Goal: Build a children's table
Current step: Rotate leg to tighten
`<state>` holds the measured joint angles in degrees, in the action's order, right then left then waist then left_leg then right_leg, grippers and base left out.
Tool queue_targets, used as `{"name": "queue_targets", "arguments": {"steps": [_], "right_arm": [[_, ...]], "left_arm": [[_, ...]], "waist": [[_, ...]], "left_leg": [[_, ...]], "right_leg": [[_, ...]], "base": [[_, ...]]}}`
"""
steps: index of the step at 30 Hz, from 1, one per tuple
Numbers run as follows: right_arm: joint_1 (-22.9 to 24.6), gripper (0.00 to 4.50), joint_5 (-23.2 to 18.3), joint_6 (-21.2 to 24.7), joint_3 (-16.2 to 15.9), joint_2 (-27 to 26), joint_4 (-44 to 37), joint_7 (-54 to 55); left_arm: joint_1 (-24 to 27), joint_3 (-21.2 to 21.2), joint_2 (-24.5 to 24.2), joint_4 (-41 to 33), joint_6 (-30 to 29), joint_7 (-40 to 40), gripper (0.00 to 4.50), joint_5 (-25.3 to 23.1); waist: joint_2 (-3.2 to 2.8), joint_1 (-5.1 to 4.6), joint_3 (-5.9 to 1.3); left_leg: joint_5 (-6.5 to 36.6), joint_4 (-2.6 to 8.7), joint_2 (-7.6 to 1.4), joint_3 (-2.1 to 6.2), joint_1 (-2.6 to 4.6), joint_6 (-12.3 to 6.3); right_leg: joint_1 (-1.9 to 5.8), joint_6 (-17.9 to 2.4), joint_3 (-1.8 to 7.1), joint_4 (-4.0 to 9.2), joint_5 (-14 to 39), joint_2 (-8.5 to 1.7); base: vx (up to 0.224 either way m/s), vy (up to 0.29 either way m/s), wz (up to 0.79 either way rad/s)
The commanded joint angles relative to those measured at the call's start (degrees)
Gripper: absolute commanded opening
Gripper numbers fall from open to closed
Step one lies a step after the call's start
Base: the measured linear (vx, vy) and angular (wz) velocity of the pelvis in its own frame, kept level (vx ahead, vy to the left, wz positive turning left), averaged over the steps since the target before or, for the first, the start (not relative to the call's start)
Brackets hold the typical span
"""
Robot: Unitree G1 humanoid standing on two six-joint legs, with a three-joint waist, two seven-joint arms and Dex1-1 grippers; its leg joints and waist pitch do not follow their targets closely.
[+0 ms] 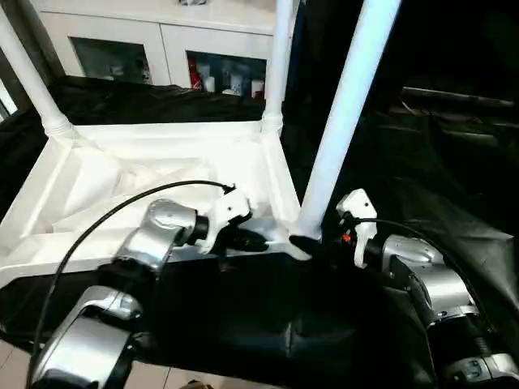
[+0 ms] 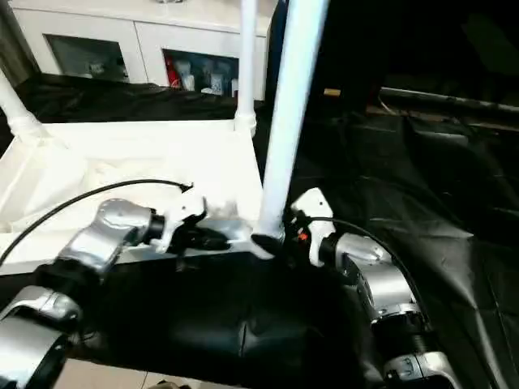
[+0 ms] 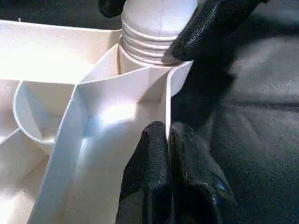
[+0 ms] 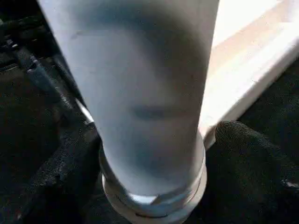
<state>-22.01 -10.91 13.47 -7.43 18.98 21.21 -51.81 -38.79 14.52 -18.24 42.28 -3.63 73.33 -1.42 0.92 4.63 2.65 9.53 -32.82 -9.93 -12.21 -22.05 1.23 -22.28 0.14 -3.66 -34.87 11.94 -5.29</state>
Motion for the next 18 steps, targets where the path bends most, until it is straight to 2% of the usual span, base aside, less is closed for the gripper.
{"name": "queue_targets", "arguments": {"steps": [1, 5, 6, 7, 11, 14, 16, 17, 18], "right_arm": [[0.4, 3.71, 0.5, 0.1, -0.4, 1.5, -1.0, -1.3], [0.6, 3.52, 0.7, -0.3, -0.7, 1.4, -0.5, -1.6], [0.6, 3.22, 0.4, -0.2, -0.7, 1.4, -0.5, -1.8], [0.6, 3.22, 0.4, -0.2, -0.7, 1.4, -0.5, -1.8], [0.8, 2.88, 0.1, 0.3, -0.7, 1.1, -0.8, -1.6], [1.0, 2.81, 0.2, 0.4, -0.4, 0.6, -0.5, -0.5], [0.7, 2.76, 1.1, 0.4, 1.0, -1.2, 1.8, 4.9], [0.5, 2.75, 1.3, 0.5, 1.5, -1.8, 2.7, 6.6], [-0.5, 2.74, 2.6, 1.9, 3.2, -4.6, 6.1, 14.8]], "left_arm": [[1.7, 0.8, -0.2, -0.5, -0.7, 3.7, 0.0, 1.7], [1.9, 0.8, -0.3, -0.8, -0.9, 3.6, 0.0, 1.7], [1.9, 0.9, -0.3, -1.0, -1.1, 3.7, 0.0, 1.8], [1.9, 0.9, -0.3, -1.0, -1.1, 3.7, 0.0, 1.8], [2.2, 0.8, -0.4, -2.0, -2.0, 3.9, 0.0, 1.9], [2.2, 0.6, -0.3, -2.0, -2.0, 3.7, 0.0, 2.0], [1.8, 0.4, 0.8, -0.7, -1.9, -0.2, 0.0, 0.7], [1.5, 0.4, 1.2, -0.1, -1.8, -1.8, 0.0, 0.1], [-0.2, -0.5, 3.8, 3.5, -1.1, -9.4, 0.0, -1.4]], "waist": [[0.28, 0.25, -3.17], [0.2, 0.36, -3.07], [0.23, 0.36, -3.12], [0.24, 0.33, -3.12], [0.25, 0.29, -3.23], [0.3, 0.3, -3.29], [0.25, 0.27, -3.27], [0.3, 0.02, -3.18], [0.22, -0.28, -3.08]], "left_leg": [[12.5, 3.68, -4.09, 1.82, 1.49, -2.17], [14.2, 3.86, -4.16, 1.92, 1.66, -1.02], [14.4, 3.84, -4.14, 1.93, 1.71, -0.72], [14.3, 3.86, -4.13, 1.96, 1.67, -0.66], [12.8, 3.71, -4.06, 1.91, 1.62, -1.2], [11.9, 3.61, -4.0, 1.9, 1.53, -1.6], [12.0, 3.61, -3.97, 1.88, 1.57, -1.65], [13.2, 3.74, -3.93, 1.97, 1.57, -1.04], [14.6, 3.84, -3.95, 1.97, 1.82, -0.08]], "right_leg": [[2.05, -15.3, 2.82, 3.89, 5.4, -4.24], [1.86, -14.5, 2.9, 4.18, 8.6, -4.3], [1.87, -14.3, 2.93, 4.19, 8.9, -4.32], [1.89, -14.3, 2.93, 4.16, 8.7, -4.3], [1.96, -14.6, 2.9, 3.89, 6.3, -4.22], [2.07, -14.7, 2.89, 3.82, 5.4, -4.24], [2.01, -14.7, 2.86, 3.85, 5.5, -4.17], [1.91, -14.6, 2.88, 4.07, 7.4, -4.27], [1.52, -14.4, 2.97, 4.34, 9.3, -4.26]], "base": [[0.0, 0.0, 0.0], [0.0, 0.0, 0.0], [0.0, 0.0, 0.0], [0.0, 0.0, 0.0], [0.0, 0.0, 0.0], [0.0, 0.0, 0.0], [0.0, 0.0, 0.0], [0.0, 0.0, 0.0], [0.0, 0.0, 0.0]]}}
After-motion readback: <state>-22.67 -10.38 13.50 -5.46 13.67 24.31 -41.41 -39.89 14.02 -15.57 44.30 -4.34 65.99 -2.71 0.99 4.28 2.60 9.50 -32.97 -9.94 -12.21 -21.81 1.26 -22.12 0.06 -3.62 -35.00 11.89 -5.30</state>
